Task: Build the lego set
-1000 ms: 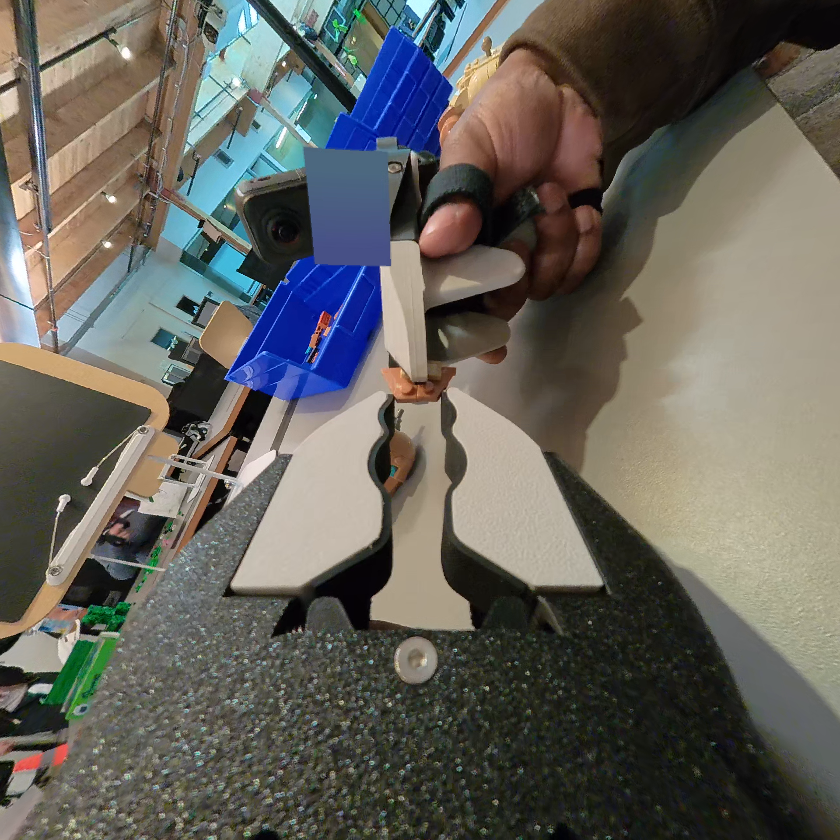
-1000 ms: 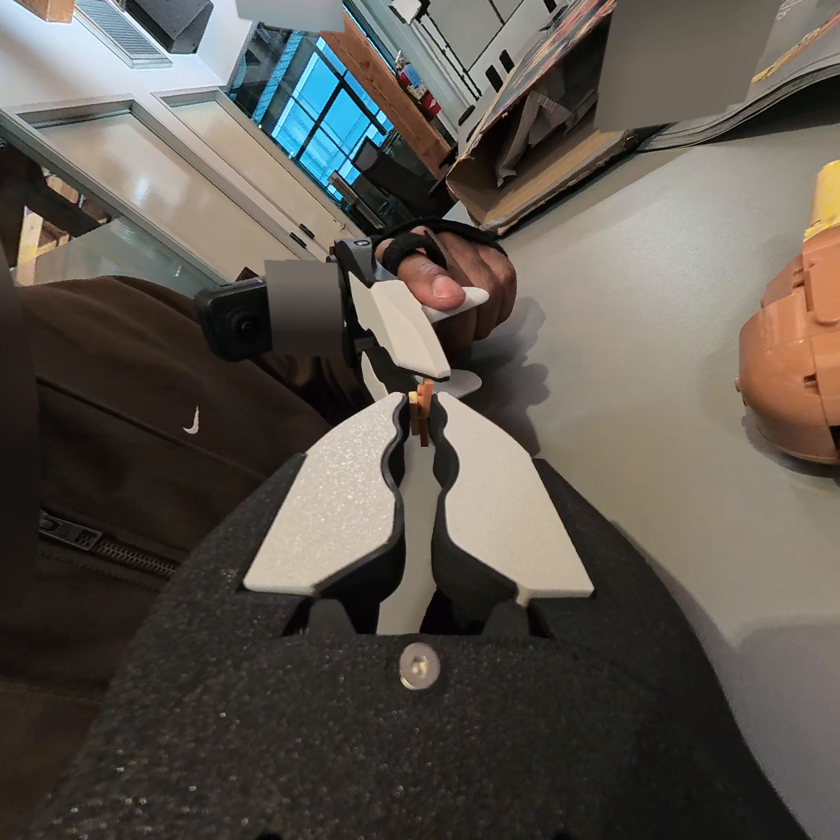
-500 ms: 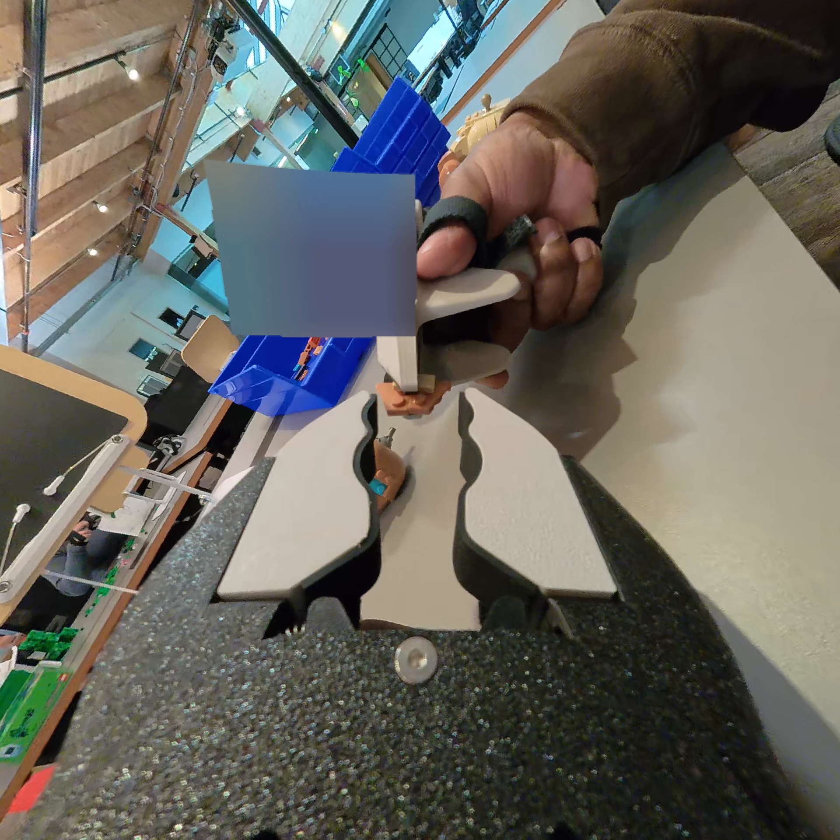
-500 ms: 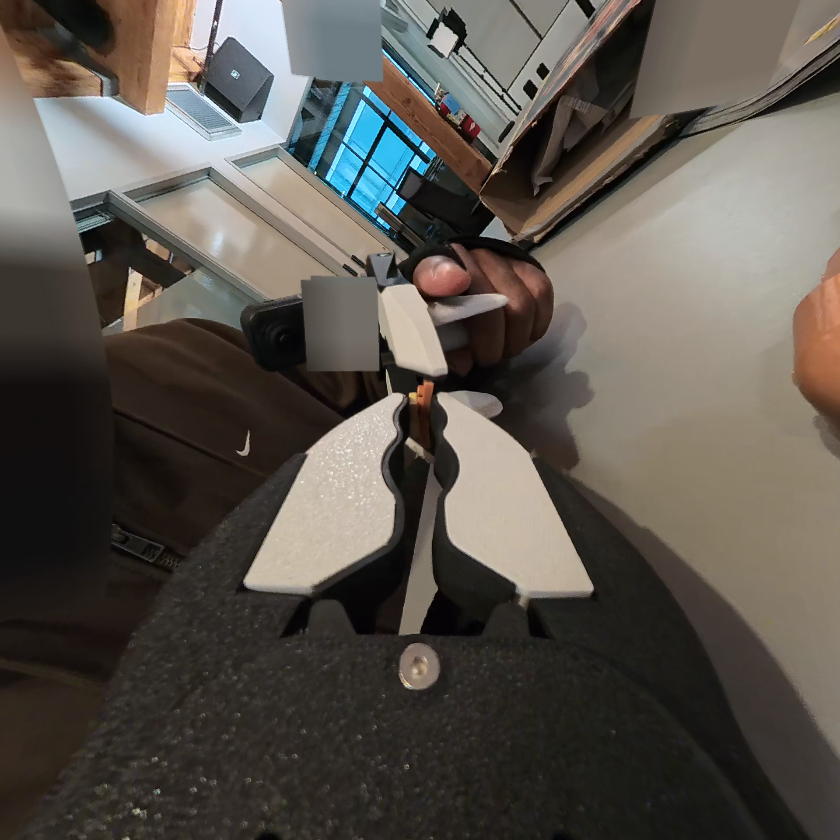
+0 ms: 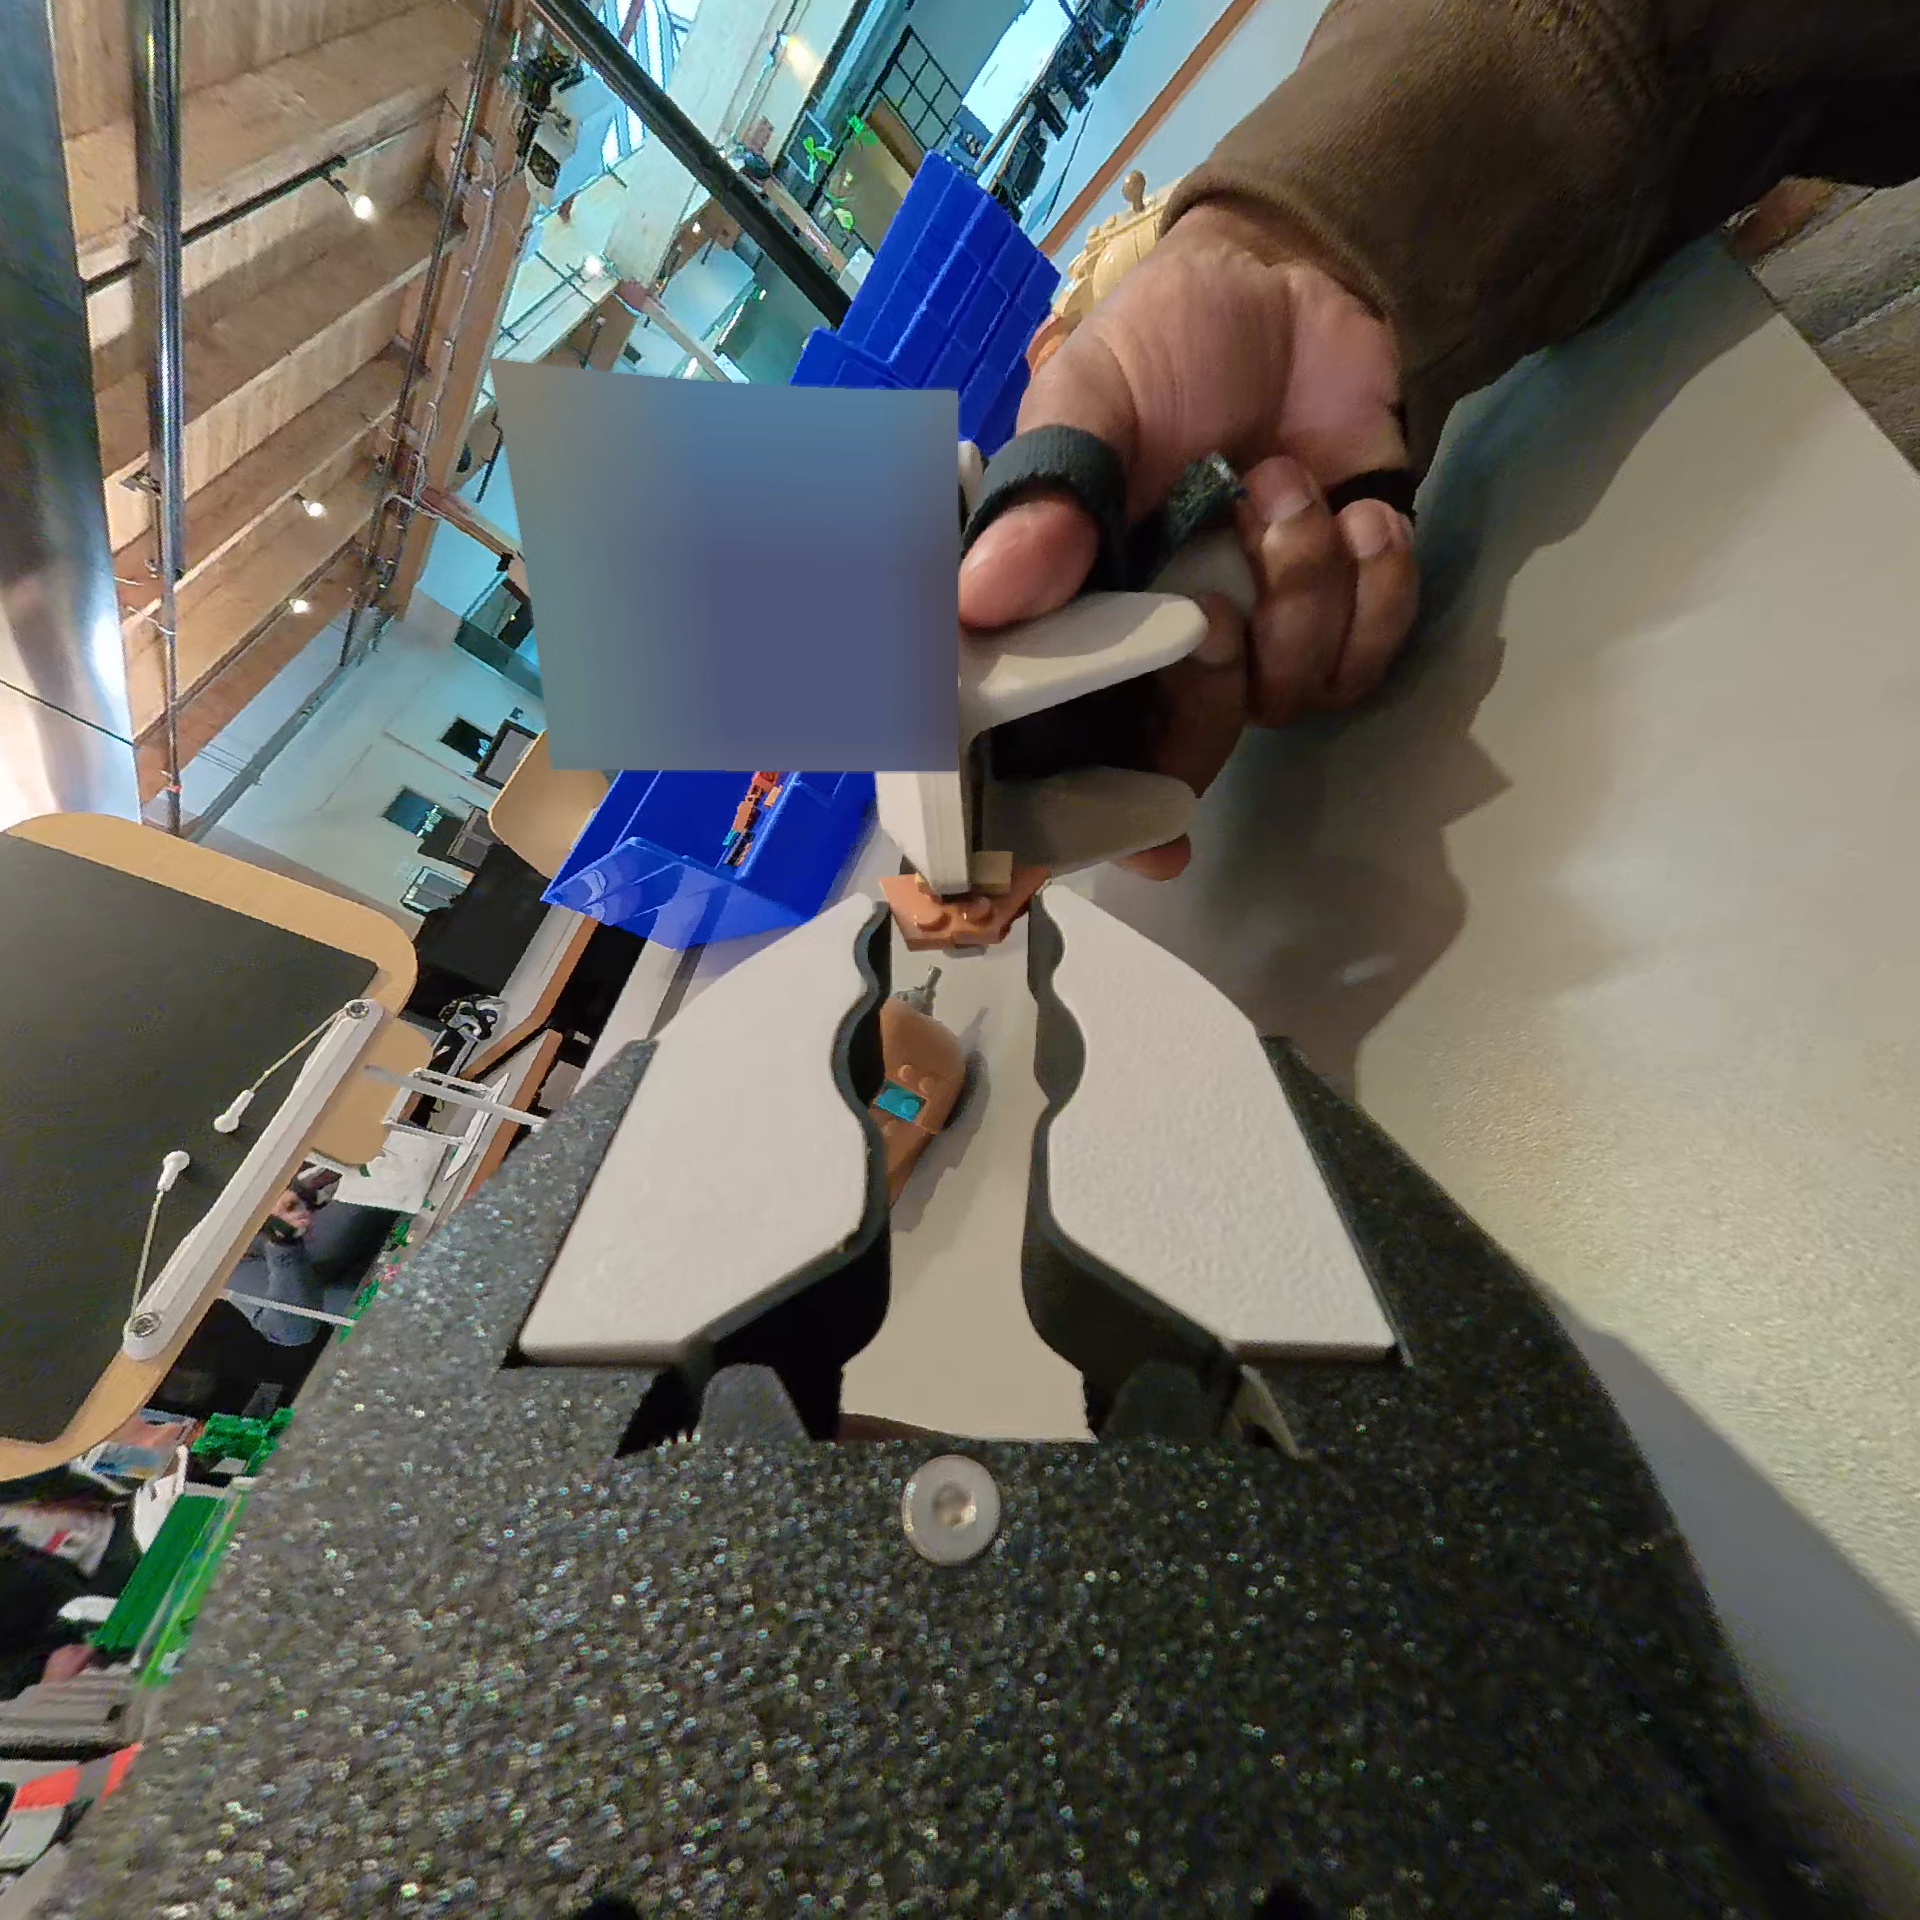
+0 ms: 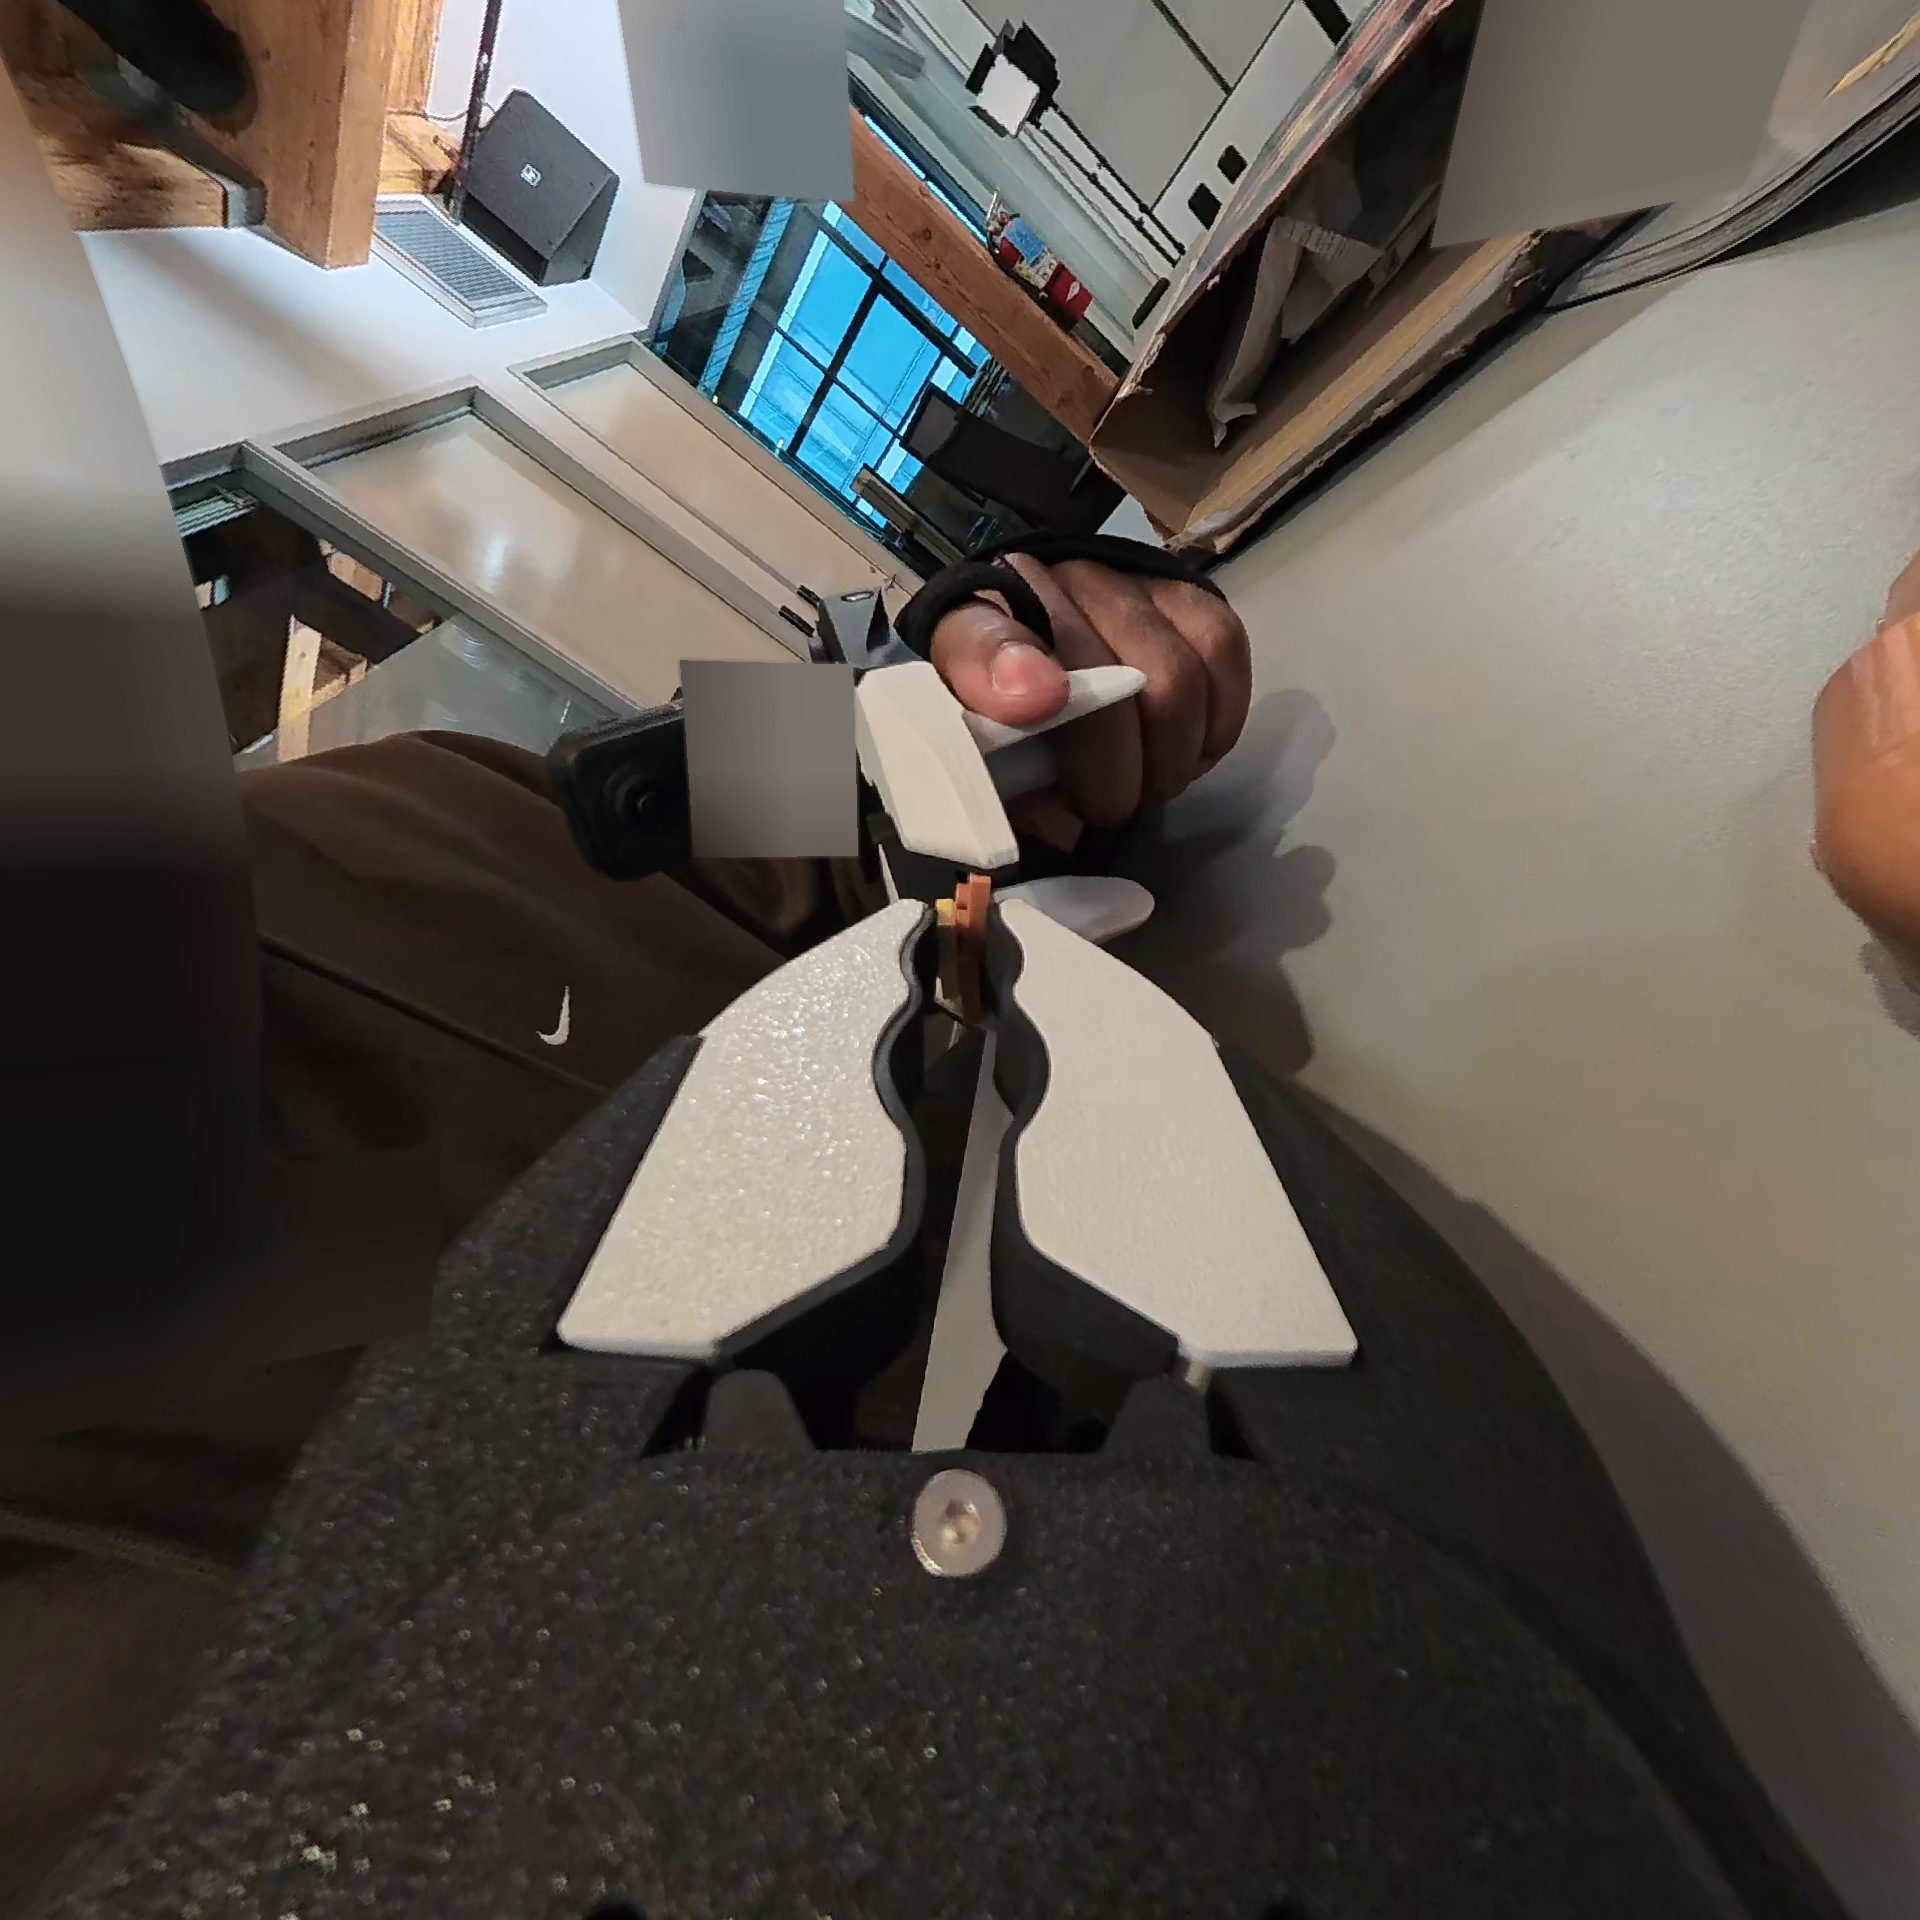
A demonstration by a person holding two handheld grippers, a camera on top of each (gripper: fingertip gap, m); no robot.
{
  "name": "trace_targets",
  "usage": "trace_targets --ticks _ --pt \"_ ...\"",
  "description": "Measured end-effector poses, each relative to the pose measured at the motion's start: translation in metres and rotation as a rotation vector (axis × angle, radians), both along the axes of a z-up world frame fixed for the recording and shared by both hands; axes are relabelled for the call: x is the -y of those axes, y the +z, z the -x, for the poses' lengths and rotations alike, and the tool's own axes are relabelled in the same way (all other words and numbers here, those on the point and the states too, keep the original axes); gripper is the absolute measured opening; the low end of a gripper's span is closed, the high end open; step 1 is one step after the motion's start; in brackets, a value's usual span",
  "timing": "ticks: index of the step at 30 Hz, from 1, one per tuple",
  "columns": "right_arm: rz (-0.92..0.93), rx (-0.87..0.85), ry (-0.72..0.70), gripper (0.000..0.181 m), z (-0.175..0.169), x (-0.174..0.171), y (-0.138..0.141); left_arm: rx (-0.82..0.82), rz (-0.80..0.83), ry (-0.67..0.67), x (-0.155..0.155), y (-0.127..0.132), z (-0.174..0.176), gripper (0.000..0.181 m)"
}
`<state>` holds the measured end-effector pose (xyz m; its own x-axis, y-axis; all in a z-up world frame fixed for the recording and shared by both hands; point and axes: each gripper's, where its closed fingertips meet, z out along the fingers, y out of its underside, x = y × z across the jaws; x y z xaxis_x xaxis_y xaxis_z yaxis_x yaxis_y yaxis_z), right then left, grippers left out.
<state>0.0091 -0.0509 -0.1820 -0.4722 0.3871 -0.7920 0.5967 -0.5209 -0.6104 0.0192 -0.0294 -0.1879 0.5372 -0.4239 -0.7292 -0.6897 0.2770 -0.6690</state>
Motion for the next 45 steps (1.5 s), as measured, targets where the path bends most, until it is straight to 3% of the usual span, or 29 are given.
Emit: trace_targets --ticks 30,32,34,42,45 --pt "-0.023 -0.045 0.015 0.009 -0.001 0.004 0.003 -0.069 -0.080 0.009 0.002 0.003 0.000 0.024" --pt "-0.015 -0.058 0.021 0.017 -0.002 0.005 0.005 -0.083 -0.073 0.031 0.000 0.001 0.004 0.014" --pt "-0.030 -0.055 0.008 0.008 -0.001 0.003 0.003 -0.057 -0.077 0.020 0.002 0.003 0.003 0.012" --pt "-0.118 0.071 -0.110 0.003 0.014 -0.021 -0.018 -0.155 0.001 0.121 -0.013 -0.020 0.022 0.006" --pt "-0.121 0.101 -0.133 0.001 0.018 -0.036 -0.023 -0.098 0.070 0.134 -0.017 -0.029 0.029 0.006"
